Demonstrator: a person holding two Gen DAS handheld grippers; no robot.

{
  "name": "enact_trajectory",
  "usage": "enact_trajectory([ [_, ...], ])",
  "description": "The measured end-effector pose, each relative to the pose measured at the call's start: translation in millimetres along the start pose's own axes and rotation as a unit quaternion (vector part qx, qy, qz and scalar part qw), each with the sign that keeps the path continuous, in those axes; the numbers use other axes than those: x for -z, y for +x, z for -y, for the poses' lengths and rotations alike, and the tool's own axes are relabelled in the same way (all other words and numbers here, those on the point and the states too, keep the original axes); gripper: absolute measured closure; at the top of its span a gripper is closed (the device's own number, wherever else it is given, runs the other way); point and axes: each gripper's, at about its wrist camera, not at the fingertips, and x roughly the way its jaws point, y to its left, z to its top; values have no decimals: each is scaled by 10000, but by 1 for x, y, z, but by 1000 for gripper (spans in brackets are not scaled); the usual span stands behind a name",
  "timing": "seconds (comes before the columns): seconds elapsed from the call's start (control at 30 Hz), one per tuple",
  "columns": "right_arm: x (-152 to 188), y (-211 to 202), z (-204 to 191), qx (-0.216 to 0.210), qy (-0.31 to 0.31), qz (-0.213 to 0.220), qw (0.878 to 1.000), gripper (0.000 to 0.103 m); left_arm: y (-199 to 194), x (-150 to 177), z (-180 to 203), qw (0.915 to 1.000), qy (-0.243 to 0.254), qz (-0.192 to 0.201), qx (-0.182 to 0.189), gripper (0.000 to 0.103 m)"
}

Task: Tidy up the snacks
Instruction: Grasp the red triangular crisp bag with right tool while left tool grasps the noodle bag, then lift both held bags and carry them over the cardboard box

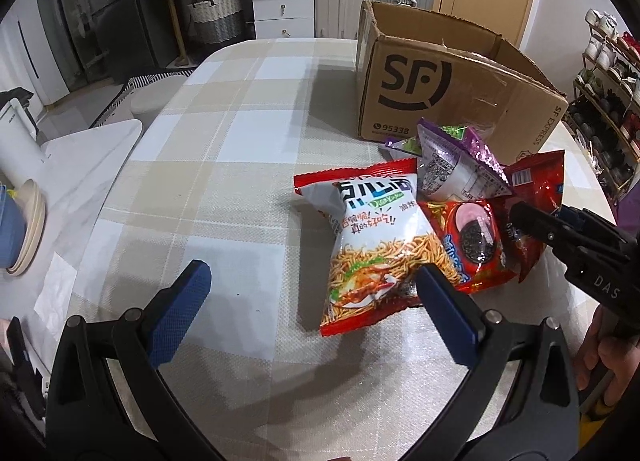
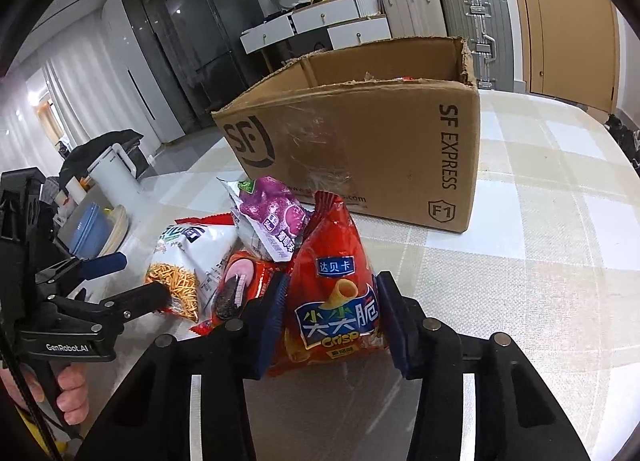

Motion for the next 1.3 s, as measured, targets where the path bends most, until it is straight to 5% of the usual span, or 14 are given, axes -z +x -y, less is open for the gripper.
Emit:
enact_trajectory([
  [0.73,5,-36,29,-590,689,419,9950,60,6,-18,12,9992,-113,-246,293,0],
  [1.0,8,-40,34,-663,794,469,9935,60,23,-22,18,9992,-46,-370,133,1],
  [1.07,8,-39,36,-684,828,447,9932,60,21,-22,20,9994,51,-286,161,10],
  [1.17,9,-38,38,-704,883,425,9927,60,21,-21,21,9987,129,-291,387,50],
  [1.3,8,-41,38,-742,903,488,9919,60,17,-19,23,9983,199,-291,458,56],
])
